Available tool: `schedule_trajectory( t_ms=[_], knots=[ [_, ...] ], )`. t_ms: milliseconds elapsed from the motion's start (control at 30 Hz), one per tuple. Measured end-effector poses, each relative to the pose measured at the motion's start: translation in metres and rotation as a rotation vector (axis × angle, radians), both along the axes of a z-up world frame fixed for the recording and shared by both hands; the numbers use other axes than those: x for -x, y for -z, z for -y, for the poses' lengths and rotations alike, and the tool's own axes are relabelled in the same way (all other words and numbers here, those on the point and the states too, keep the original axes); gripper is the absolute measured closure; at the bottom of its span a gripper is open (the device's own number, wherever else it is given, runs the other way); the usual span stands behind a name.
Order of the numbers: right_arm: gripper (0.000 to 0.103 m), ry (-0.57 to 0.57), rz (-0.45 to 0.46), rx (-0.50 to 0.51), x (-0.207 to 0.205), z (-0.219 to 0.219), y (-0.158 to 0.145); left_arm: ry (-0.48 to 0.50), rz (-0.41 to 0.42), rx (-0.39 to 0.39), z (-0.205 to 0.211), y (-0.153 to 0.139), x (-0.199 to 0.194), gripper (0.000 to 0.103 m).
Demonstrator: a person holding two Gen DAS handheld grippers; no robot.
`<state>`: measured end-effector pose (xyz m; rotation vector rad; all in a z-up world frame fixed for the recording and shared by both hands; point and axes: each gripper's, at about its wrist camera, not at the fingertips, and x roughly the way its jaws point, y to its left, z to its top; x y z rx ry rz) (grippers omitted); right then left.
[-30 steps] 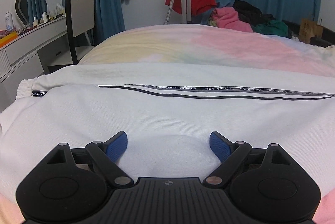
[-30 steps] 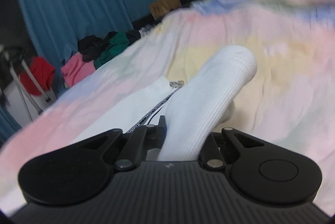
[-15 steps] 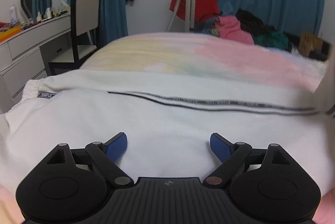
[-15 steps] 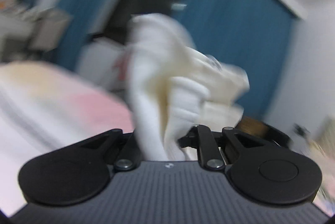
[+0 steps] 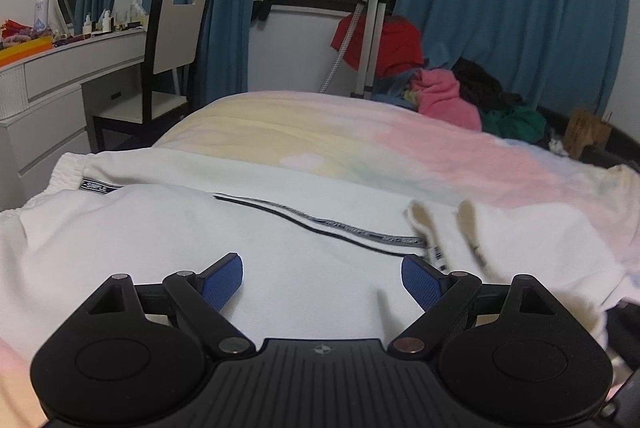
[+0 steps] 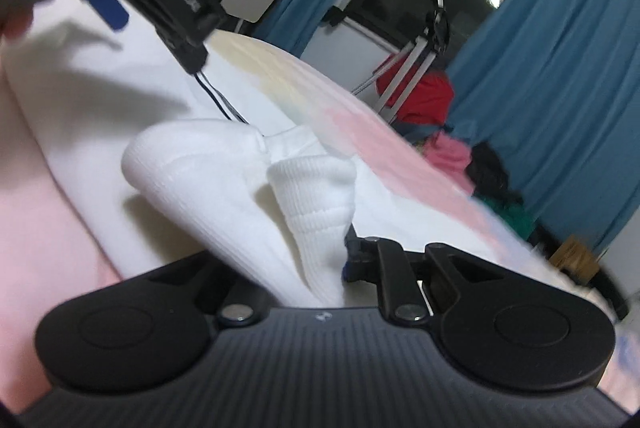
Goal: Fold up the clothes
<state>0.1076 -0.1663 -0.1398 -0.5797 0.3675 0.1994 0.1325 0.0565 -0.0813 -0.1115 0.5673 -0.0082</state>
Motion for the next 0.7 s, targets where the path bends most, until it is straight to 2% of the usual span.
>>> schedule_trajectory(
  t_ms=[133,200,267,333,367,400,500,600,700],
  knots=[
    [0.085,-0.008,-0.028,0.055,0.002,-0.010,0.005,0.009,0.009,0.016,0.001,0.000,0.005,0.015],
    [0.081,0.000,-0.054,0.056,0.001,-0.012,-0.001,0.014,0.015,0.021,0.003,0.000,0.007,0.015],
    [0.069,-0.007,-0.129,-0.040,0.003,-0.004,-0.017,0.026,0.028,0.020,0.005,-0.001,0.011,0.015],
    [0.045,-0.016,-0.206,-0.141,0.005,0.004,-0.032,0.040,0.052,0.021,0.008,-0.004,0.017,0.015],
    [0.028,-0.035,-0.253,-0.208,0.009,0.012,-0.039,0.047,0.067,0.023,0.009,-0.007,0.021,0.015],
    [0.022,-0.053,-0.295,-0.275,0.012,0.020,-0.046,0.054,0.085,0.029,0.010,-0.009,0.025,0.015],
    [0.022,-0.078,-0.338,-0.458,0.026,0.048,-0.070,0.085,0.142,0.063,0.014,-0.017,0.038,0.015],
    [0.023,-0.020,-0.281,-0.592,0.029,0.076,-0.089,0.141,0.182,0.098,0.020,-0.023,0.051,0.015],
    [0.023,0.088,-0.233,-0.681,0.020,0.103,-0.090,0.197,0.189,0.119,0.032,-0.023,0.060,0.015]
  ],
)
